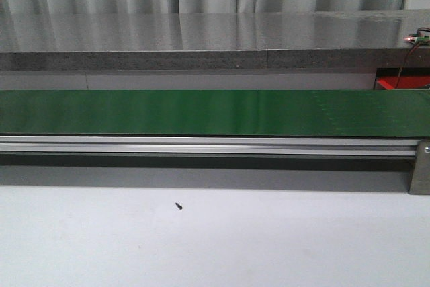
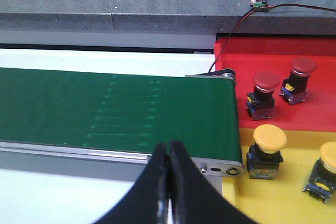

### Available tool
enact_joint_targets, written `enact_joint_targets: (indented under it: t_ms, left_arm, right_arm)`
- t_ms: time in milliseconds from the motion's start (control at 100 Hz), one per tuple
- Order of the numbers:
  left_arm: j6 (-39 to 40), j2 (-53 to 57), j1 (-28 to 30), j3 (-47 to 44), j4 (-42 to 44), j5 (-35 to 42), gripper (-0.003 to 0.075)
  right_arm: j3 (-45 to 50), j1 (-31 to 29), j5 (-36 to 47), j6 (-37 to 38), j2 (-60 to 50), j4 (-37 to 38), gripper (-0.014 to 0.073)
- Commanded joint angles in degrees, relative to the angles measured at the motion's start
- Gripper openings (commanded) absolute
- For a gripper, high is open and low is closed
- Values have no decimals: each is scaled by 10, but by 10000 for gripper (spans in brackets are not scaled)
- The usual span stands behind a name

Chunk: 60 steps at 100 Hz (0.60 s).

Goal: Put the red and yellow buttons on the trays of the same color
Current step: 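Set the yellow button on the belt and open the left gripper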

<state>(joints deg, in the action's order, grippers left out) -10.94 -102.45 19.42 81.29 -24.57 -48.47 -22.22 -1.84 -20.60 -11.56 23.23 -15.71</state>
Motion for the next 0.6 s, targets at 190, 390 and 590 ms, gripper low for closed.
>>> enact_joint_targets:
  t_ms: [190,390,590]
  left_arm:
    - [-21,87,-2,17,-7,30,568]
    - [-22,94,2,17,63,19,564]
    - [-41,94,31,17,60,17,564]
  right_arm:
    - [-14,1,41,-4,1,0,-123]
    - [-14,1,41,-4,1,0,-123]
    - [-14,1,41,-4,1,0,-123]
